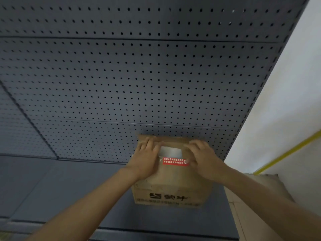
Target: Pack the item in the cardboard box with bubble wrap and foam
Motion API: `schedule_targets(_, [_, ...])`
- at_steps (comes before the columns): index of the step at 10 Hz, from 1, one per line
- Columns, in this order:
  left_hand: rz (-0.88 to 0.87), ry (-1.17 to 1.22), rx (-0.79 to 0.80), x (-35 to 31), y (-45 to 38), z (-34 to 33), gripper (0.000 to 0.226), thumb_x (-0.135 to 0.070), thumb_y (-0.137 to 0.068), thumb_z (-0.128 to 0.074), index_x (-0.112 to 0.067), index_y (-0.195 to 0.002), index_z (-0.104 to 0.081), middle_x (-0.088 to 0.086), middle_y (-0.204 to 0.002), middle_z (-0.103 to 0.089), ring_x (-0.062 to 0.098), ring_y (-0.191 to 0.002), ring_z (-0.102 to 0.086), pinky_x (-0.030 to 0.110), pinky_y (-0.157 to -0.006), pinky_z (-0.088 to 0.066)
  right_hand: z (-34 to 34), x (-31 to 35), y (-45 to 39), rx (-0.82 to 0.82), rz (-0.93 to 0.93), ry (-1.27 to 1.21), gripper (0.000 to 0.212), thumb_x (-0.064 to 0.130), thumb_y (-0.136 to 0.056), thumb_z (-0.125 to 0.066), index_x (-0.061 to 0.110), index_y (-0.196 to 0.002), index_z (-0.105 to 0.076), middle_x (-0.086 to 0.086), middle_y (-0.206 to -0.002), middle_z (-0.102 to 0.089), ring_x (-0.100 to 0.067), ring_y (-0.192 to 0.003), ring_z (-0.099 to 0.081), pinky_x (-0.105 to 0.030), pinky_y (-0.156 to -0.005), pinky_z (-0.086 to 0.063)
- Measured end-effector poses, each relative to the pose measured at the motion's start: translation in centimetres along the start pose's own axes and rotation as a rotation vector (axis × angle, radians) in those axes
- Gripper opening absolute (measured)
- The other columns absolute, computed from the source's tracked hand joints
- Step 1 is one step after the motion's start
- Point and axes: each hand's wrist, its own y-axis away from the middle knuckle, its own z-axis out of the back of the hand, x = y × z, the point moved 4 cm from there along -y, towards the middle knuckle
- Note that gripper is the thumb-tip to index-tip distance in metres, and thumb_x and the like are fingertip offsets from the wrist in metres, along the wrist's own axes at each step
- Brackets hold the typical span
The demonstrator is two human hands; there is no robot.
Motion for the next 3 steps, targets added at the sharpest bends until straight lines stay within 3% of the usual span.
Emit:
schedule_targets(1, [-0.011,0.060,-0.060,-0.4,3.3,1.8,0.066,-0.025,-0.095,-0.047,-0.015,-0.151,-0.015,0.009,-0.159,-0.014,0.029,-0.149,-0.005,0.039,-0.121,-0.008,3.0,2.6,3.4,-0.081,-0.009,-0.035,0.044,0.032,-0.095,-0.052,0.023,-0.138,-0.045,0.002,-0.145,-0.037,-0.018,-0.136,-0.028,-0.036,-0.115,-0.025])
schedule_targets(2, [-0.037,0.111,-0.101,-0.6,7.7,3.1,0.063,-0.027,-0.094,-0.050,-0.017,-0.149,-0.021,0.006,-0.154,-0.026,0.026,-0.145,-0.020,0.037,-0.118,-0.018,6.7,6.1,8.4,-0.270,0.005,-0.088,0.028,0.027,-0.094,-0.055,0.024,-0.122,-0.061,0.005,-0.134,-0.051,-0.016,-0.128,-0.038,-0.037,-0.109,-0.036])
schedule_targets(3, [-0.049,0.117,-0.097,-0.3,11.8,4.7,0.060,-0.027,-0.094,-0.051,-0.018,-0.148,-0.025,0.005,-0.148,-0.034,0.025,-0.136,-0.034,0.038,-0.113,-0.029,12.0,10.9,15.4,-0.635,0.062,-0.241,0.018,0.020,-0.092,-0.059,0.027,-0.106,-0.068,0.012,-0.112,-0.063,-0.013,-0.115,-0.055,-0.031,-0.101,-0.044])
